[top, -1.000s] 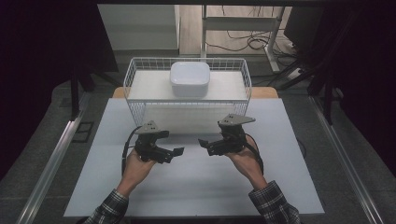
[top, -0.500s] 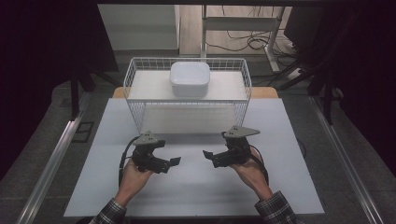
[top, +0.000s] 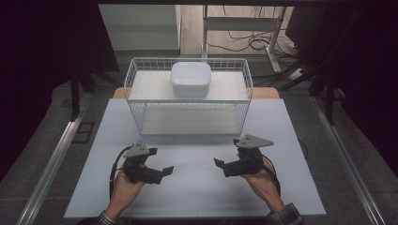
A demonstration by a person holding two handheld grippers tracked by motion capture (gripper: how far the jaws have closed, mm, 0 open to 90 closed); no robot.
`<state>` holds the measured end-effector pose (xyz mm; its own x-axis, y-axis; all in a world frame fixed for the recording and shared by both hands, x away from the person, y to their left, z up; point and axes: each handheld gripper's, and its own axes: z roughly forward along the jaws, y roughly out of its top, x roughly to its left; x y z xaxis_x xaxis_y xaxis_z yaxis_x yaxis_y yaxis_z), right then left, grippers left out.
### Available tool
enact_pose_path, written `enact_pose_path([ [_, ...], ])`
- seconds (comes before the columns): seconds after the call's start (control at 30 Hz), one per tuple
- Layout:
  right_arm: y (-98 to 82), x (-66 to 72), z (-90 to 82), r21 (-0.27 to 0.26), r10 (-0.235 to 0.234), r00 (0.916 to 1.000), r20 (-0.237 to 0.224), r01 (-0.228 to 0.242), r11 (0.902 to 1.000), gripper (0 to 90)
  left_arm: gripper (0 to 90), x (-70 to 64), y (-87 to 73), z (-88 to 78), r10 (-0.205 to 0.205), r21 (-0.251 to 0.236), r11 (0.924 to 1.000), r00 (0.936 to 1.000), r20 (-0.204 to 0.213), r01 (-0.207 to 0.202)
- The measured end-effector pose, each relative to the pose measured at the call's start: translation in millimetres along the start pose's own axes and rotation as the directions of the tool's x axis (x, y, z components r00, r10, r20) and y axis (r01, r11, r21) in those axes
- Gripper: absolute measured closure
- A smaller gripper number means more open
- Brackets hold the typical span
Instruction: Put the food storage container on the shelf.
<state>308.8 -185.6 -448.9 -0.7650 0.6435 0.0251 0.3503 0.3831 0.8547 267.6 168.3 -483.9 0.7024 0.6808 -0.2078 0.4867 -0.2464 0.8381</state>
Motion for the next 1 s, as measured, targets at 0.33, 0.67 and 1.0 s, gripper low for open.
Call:
enact_pose_path([
  [0.33, -24.9, -9.0, -17.4, 0.015, 0.014, 0.9980, 0.061, -0.015, 0.9998, 0.0, 0.5, 2.9, -22.7, -13.8, -0.014, 0.021, 0.9997, 0.9988, -0.047, 0.015],
  [0.67, -46.5, -13.3, -31.0, 0.025, 0.044, 0.9939, 0.101, -0.047, 0.9986, 0.0, 0.0, 4.8, -47.7, -23.9, -0.009, 0.066, 0.9976, 0.9928, -0.120, 0.017],
  [1.0, -73.8, -15.0, -38.2, 0.096, 0.046, 0.9895, 0.137, -0.060, 0.9936, 0.0, 0.0, 4.1, -72.6, -23.7, -0.003, 0.162, 0.9864, 0.9878, -0.155, 0.028],
])
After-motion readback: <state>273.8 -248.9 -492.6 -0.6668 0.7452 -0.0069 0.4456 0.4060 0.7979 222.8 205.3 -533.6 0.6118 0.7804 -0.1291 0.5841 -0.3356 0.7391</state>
